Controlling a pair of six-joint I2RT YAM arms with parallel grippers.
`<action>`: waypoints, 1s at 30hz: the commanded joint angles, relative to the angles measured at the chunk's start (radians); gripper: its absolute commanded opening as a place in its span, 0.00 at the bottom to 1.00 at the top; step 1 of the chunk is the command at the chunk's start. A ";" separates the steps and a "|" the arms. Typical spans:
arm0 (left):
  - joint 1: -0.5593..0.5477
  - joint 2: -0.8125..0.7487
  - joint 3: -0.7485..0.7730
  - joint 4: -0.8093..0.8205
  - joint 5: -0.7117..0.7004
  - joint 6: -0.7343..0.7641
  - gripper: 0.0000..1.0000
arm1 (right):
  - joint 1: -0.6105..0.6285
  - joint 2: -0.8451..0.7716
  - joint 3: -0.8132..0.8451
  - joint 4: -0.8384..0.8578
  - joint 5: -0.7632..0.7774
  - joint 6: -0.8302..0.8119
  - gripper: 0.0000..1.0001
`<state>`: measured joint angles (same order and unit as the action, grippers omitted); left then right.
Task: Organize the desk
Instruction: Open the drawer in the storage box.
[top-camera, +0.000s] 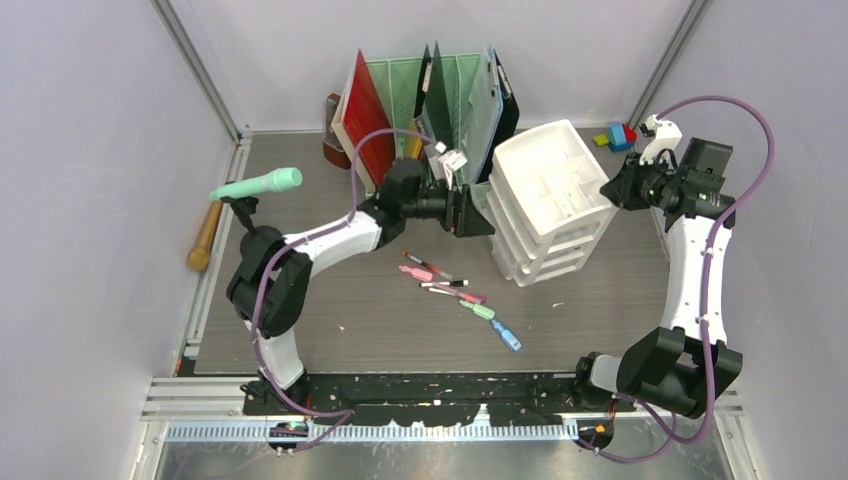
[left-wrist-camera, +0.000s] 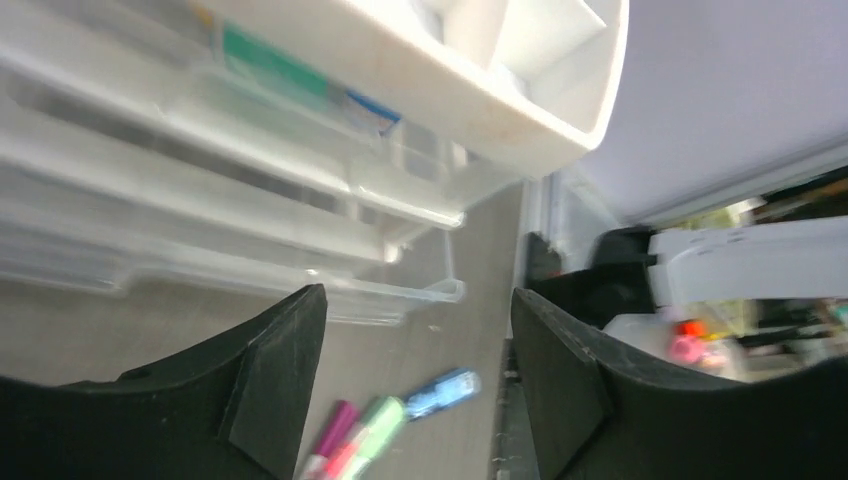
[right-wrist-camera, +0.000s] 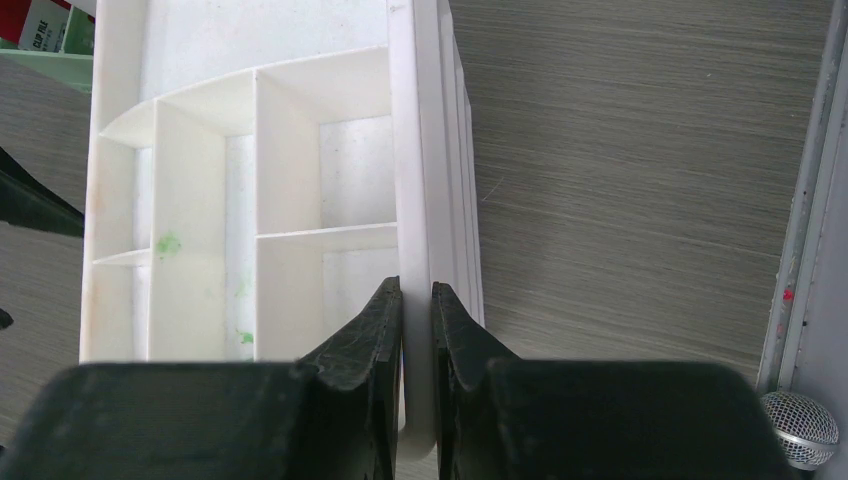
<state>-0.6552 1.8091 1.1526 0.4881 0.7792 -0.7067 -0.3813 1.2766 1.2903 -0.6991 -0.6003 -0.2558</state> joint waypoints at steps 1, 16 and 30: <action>0.000 -0.059 0.210 -0.617 -0.006 0.646 0.71 | 0.005 0.065 -0.028 -0.047 0.118 0.020 0.01; -0.118 0.130 0.697 -1.356 -0.071 1.729 0.76 | 0.005 0.089 -0.036 -0.059 0.104 0.017 0.01; -0.199 0.243 0.788 -1.381 -0.203 1.946 0.77 | 0.004 0.097 -0.042 -0.068 0.100 0.002 0.01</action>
<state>-0.8452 2.0323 1.8885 -0.8780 0.6044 1.1652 -0.3817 1.2964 1.2922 -0.7017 -0.6132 -0.2588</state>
